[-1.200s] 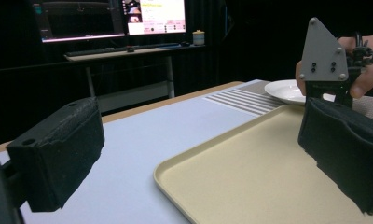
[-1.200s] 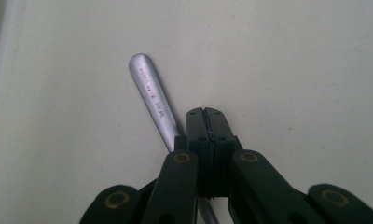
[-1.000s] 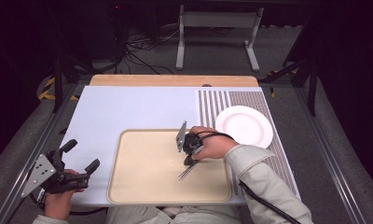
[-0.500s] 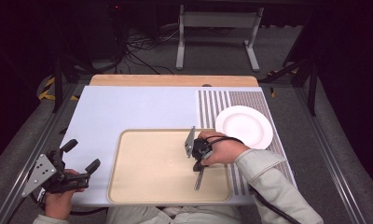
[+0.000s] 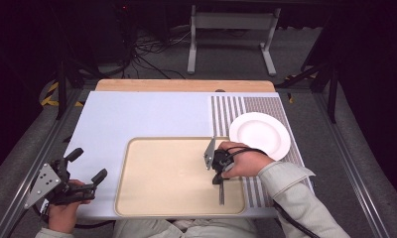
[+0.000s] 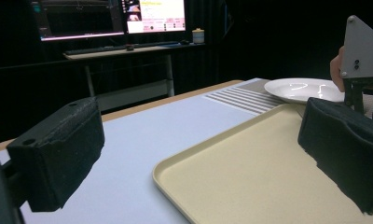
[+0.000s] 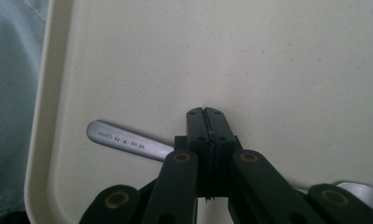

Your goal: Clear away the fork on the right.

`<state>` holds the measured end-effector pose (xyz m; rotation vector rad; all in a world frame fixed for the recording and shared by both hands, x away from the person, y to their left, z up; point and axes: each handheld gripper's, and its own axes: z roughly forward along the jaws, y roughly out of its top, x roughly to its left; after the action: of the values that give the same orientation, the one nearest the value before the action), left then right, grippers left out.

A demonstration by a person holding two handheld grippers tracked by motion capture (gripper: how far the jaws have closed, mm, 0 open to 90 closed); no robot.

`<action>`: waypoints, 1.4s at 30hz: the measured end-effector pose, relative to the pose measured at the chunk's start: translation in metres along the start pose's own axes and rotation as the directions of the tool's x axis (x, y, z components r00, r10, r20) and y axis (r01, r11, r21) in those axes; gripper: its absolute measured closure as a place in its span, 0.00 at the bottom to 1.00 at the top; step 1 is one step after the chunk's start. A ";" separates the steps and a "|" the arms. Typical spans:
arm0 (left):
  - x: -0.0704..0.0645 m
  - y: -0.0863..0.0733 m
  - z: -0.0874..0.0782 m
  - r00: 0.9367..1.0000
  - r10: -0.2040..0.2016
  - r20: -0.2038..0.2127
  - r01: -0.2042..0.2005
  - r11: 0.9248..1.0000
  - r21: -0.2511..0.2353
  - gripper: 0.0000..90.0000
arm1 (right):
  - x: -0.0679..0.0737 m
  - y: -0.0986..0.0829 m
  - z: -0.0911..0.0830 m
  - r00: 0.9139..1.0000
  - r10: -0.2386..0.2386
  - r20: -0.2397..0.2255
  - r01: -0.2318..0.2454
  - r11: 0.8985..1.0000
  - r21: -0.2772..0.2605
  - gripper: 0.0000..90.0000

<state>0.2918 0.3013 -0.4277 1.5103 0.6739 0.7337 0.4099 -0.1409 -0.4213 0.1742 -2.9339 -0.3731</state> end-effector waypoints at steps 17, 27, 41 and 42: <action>0.000 0.000 0.000 1.000 -0.006 -0.001 0.006 1.000 0.000 0.01 | 0.002 -0.006 -0.001 1.000 0.010 -0.003 -0.010 1.000 0.000 1.00; 0.000 0.000 0.000 1.000 -0.006 0.000 0.006 1.000 0.001 0.01 | 0.007 -0.007 -0.012 0.999 0.001 0.036 0.001 0.997 -0.076 0.98; 0.001 0.000 0.002 1.000 -0.004 0.005 0.004 1.000 0.002 0.01 | 0.031 -0.020 -0.066 0.962 0.077 0.260 0.005 0.953 -0.302 0.66; 0.001 0.000 0.002 1.000 -0.005 0.003 0.005 1.000 0.002 0.01 | 0.032 -0.022 -0.067 0.959 0.086 0.271 0.004 0.949 -0.314 0.63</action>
<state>0.2935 0.3007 -0.4279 1.5109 0.6756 0.7272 0.3931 -0.1823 -0.3577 0.0154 -3.0899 -0.9185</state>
